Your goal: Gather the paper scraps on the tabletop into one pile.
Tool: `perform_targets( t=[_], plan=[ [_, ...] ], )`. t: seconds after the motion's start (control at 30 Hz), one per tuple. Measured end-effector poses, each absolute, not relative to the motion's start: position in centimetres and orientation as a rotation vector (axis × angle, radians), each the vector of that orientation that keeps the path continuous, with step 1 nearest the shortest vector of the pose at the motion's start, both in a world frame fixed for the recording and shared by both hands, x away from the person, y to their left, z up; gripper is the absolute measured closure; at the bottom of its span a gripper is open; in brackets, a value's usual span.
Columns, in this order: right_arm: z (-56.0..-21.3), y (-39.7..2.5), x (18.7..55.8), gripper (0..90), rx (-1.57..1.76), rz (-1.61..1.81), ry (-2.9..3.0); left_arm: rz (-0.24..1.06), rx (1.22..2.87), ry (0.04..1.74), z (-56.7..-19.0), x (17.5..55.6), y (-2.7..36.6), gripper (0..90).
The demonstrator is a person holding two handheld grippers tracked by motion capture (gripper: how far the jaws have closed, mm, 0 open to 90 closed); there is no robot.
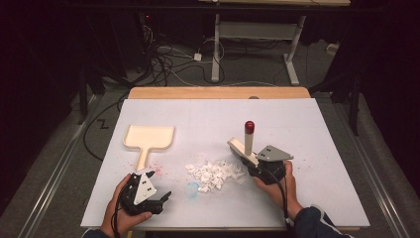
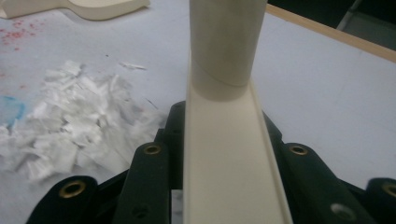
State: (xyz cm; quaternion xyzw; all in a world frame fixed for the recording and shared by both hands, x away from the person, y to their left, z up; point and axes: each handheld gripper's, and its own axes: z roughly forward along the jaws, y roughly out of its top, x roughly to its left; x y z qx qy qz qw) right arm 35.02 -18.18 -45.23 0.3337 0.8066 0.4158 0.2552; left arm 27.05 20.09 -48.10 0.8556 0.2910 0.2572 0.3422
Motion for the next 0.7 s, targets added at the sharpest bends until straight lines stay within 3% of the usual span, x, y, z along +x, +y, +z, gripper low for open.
perform_targets(
  t=[0.47, 0.7],
  plan=[
    [-46.3, -9.5, 33.6, 68.2, 0.827, 1.213, 2.146, 0.659, 2.223, 0.743, -48.1, 27.2, 19.9, 16.6],
    [-44.5, -11.0, 34.3, 68.2, 0.832, 1.245, 2.122, 0.657, 2.217, 0.757, -48.2, 27.2, 20.0, 16.6]
  ],
)
